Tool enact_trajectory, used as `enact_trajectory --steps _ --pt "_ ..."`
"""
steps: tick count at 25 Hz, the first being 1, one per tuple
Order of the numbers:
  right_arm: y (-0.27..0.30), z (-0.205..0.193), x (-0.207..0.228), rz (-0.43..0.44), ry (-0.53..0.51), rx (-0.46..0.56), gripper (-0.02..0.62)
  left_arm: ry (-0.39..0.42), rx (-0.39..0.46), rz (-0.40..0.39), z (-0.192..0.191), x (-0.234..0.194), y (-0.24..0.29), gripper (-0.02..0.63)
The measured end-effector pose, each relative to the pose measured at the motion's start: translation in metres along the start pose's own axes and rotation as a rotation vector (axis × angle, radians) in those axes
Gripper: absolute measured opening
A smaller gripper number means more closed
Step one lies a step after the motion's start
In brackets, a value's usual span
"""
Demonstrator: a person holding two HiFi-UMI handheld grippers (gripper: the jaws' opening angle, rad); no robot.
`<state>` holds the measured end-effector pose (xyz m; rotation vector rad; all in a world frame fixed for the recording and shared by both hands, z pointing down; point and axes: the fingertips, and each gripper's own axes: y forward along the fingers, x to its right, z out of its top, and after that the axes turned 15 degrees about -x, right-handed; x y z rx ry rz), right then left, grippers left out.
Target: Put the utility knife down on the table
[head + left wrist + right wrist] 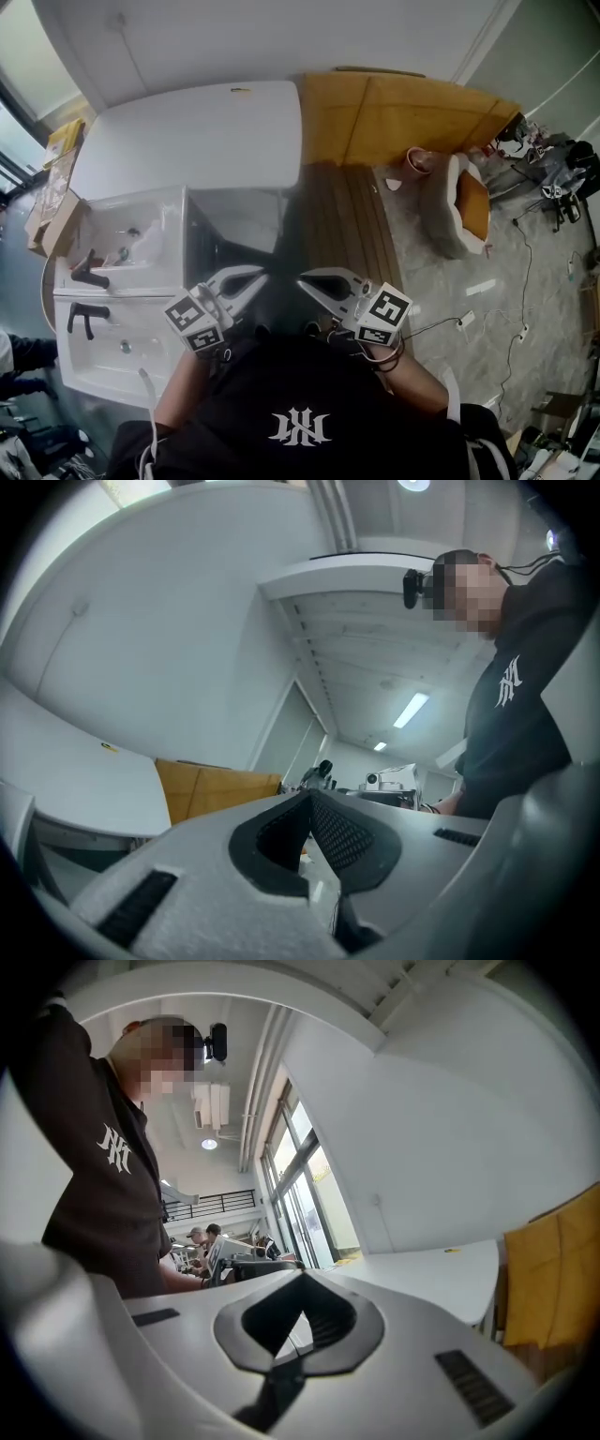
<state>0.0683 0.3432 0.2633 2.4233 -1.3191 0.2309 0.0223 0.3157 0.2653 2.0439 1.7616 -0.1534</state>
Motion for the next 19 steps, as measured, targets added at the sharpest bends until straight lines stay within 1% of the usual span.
enact_trajectory --steps 6,9,14,19 --pt "-0.010 0.009 0.004 -0.021 -0.011 0.033 0.003 0.026 -0.018 -0.019 0.005 0.010 0.006 0.006" --pt "-0.011 0.009 0.003 -0.020 -0.013 0.039 0.005 0.004 -0.002 -0.024 0.007 0.009 0.008 0.005" --pt "-0.012 0.007 0.001 -0.010 -0.019 0.031 0.003 0.028 0.030 -0.021 0.018 0.015 0.011 0.006" --pt "-0.027 0.009 0.000 -0.009 -0.023 0.040 0.003 0.026 0.013 -0.028 0.016 0.024 0.020 0.006"
